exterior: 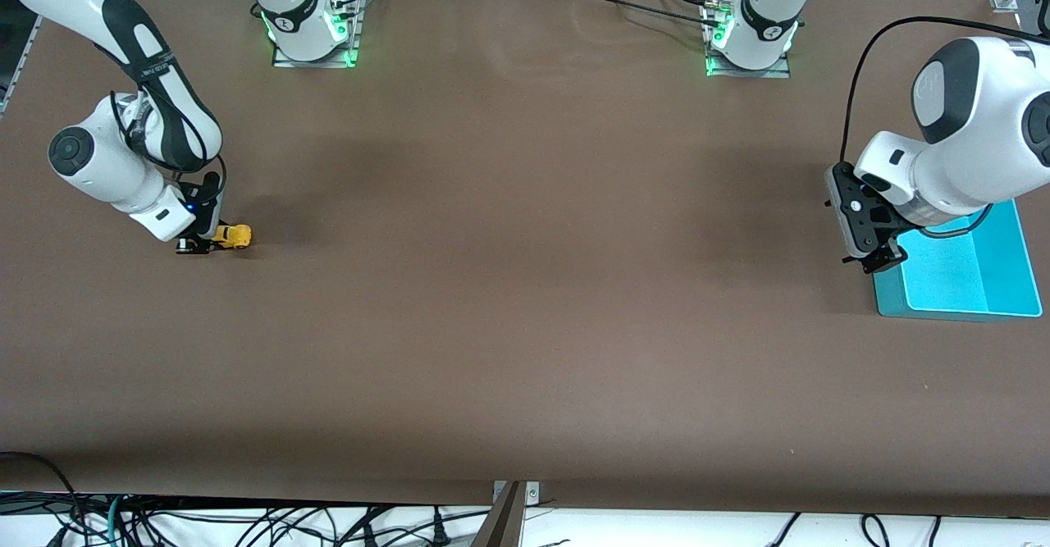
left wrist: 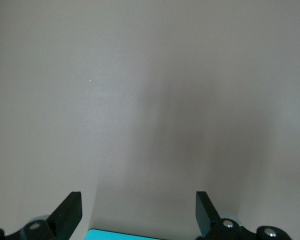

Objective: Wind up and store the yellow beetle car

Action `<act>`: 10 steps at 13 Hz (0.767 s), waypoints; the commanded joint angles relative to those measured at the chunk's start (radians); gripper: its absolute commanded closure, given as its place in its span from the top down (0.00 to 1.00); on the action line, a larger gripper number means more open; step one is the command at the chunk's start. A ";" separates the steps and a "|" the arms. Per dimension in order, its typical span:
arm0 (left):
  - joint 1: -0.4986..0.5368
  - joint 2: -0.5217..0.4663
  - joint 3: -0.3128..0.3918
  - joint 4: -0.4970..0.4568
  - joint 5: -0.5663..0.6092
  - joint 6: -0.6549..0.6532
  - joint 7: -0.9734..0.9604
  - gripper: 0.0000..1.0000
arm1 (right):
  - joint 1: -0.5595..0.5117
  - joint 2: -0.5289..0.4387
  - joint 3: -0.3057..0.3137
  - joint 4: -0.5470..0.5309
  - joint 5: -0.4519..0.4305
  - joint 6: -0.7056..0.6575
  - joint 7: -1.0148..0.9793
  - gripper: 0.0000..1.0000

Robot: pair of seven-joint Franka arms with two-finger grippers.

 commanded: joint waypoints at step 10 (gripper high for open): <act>0.004 -0.007 -0.005 -0.096 0.034 0.064 0.095 1.00 | -0.006 0.026 0.052 0.171 0.034 -0.248 -0.025 1.00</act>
